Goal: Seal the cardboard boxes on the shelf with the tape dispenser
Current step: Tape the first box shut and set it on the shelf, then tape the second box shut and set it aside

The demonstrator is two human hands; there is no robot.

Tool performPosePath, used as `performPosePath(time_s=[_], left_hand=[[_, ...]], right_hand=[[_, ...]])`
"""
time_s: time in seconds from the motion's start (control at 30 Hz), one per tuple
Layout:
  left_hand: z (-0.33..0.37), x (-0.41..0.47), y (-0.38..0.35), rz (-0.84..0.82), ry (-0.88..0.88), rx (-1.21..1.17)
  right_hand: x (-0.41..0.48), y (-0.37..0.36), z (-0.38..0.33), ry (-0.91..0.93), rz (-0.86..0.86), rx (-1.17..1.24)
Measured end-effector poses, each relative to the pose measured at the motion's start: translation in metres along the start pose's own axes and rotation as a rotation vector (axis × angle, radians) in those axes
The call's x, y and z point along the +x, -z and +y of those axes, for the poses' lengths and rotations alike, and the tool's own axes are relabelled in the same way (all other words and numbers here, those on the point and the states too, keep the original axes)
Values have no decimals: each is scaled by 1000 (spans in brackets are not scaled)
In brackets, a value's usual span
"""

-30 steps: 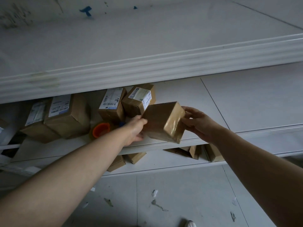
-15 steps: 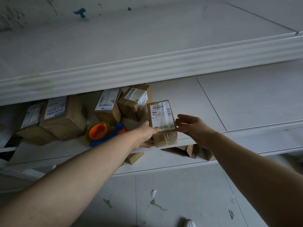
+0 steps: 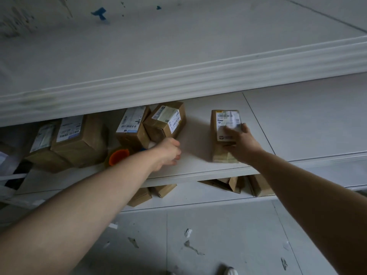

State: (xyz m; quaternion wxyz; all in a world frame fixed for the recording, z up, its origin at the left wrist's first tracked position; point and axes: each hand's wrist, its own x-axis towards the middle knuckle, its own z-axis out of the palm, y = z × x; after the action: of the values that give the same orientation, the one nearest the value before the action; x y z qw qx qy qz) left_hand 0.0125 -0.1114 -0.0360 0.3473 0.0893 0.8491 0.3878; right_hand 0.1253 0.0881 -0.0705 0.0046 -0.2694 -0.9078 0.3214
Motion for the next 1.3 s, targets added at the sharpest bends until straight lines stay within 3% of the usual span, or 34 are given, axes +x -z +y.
performPosePath(time_s=[0.23,0.43,0.53,0.7,0.8,0.87,1.3], left_hand=[[-1,8,-2,46,27,73],[6,6,-3,45,17,129],[8,6,1,37,-6,149],[6,24,20,184,-100,285],[2,42,37,427,-181,577],[2,52,45,496,-215,683],[16,73,61,312,-220,686]], right_hand=[[18,21,4,-194,-16,-306],[12,-2,-30,67,-113,-461],[11,-8,-29,-34,-111,-598],[21,-22,-62,186,-77,-324],[22,-38,-75,145,-138,-174],[23,-47,-77,86,-162,-168],[33,-44,-77,-68,-121,-153]])
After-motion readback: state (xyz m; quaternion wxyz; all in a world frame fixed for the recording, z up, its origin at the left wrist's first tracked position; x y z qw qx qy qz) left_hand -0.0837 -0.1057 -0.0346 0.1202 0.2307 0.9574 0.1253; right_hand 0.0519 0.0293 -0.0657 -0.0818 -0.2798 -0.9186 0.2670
